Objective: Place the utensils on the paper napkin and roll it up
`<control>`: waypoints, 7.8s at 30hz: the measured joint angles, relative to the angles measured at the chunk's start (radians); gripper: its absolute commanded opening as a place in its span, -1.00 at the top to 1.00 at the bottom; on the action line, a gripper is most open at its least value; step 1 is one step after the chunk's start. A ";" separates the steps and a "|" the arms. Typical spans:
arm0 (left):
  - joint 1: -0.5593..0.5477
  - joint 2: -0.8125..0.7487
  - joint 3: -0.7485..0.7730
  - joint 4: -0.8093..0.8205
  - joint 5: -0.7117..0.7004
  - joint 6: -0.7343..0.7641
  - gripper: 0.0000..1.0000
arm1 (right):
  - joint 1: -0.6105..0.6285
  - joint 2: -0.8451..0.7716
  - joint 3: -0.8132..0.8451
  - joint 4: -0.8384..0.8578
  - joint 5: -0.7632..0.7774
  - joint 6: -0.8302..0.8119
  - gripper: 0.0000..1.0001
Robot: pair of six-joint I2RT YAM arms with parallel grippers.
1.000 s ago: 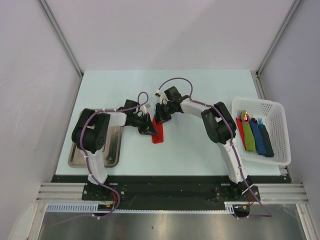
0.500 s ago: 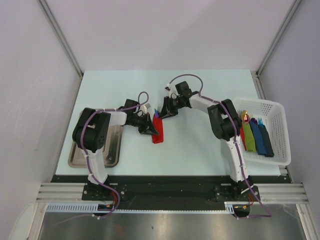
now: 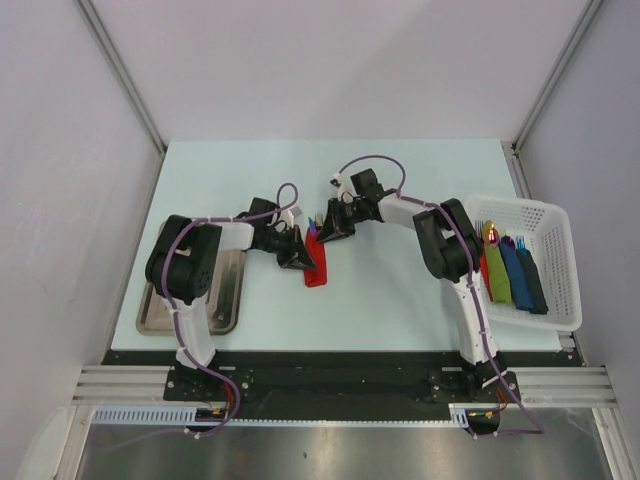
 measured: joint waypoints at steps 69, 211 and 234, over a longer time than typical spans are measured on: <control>-0.055 0.047 -0.026 0.261 0.082 -0.081 1.00 | 0.013 -0.018 -0.145 0.147 -0.089 0.160 1.00; -0.004 0.084 -0.028 0.164 0.175 -0.052 0.75 | -0.017 -0.168 -0.352 0.159 -0.024 0.148 0.53; -0.068 -0.058 -0.238 0.573 0.218 -0.273 0.52 | -0.024 -0.152 -0.344 0.126 -0.023 0.084 0.66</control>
